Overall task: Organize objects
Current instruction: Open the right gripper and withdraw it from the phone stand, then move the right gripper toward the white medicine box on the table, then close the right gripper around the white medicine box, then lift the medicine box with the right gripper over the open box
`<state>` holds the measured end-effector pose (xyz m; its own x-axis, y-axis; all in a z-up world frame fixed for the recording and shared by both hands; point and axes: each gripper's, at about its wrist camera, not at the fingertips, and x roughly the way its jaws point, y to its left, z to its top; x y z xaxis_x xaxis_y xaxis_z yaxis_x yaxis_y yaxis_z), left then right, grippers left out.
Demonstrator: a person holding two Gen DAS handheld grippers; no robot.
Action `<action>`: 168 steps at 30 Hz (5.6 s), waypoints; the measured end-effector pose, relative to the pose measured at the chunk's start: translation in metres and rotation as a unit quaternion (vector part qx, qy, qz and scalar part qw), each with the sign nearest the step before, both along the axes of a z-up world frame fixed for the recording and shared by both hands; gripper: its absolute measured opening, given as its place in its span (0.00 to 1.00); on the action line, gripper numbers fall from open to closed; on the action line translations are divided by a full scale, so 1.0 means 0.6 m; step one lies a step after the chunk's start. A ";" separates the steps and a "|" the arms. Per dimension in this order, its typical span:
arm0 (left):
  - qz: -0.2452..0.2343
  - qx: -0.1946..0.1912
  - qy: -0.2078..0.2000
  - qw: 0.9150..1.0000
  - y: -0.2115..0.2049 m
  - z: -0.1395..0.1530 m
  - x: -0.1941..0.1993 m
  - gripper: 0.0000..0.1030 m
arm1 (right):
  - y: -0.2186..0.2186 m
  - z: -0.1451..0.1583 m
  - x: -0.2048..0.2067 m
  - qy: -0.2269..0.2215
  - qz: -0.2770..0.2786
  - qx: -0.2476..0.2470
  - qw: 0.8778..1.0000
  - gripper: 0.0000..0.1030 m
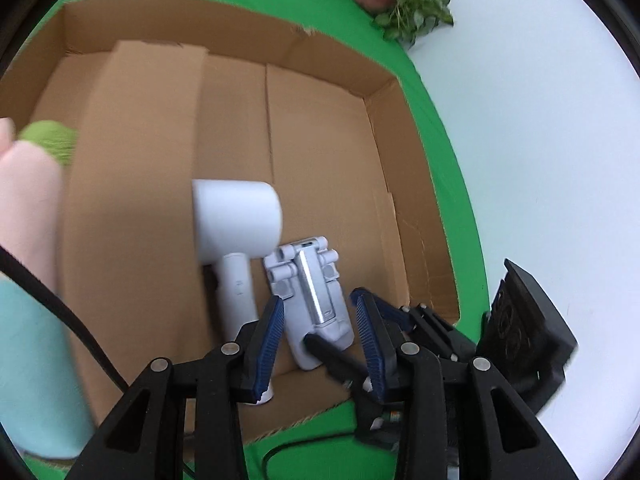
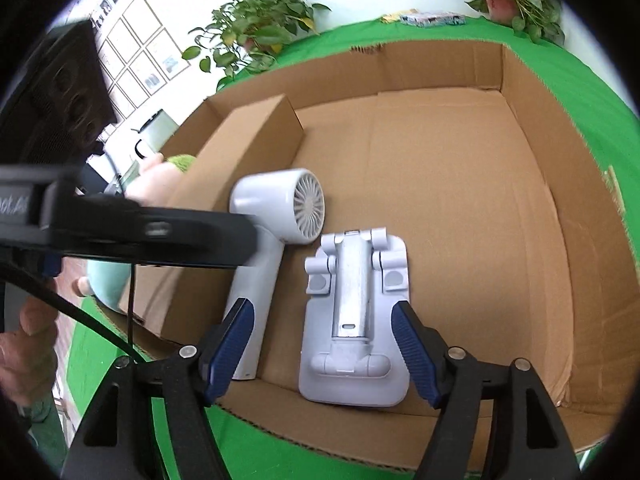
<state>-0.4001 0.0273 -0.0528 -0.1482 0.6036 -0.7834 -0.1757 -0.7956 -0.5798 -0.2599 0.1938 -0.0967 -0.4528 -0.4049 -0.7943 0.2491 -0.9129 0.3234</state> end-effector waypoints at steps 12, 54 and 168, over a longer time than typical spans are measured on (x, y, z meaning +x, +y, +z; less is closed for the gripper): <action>0.046 -0.004 0.013 0.999 -0.103 -0.002 0.062 0.35 | -0.013 -0.030 -0.037 -0.065 -0.040 0.064 0.995 0.44; 0.122 -0.180 0.376 0.901 -0.045 0.123 0.272 0.99 | 0.028 0.094 0.148 0.163 -0.092 0.106 0.977 0.79; -0.089 0.104 0.024 0.990 0.157 -0.125 0.292 0.43 | 0.067 -0.009 0.418 0.099 -0.085 0.095 0.987 0.59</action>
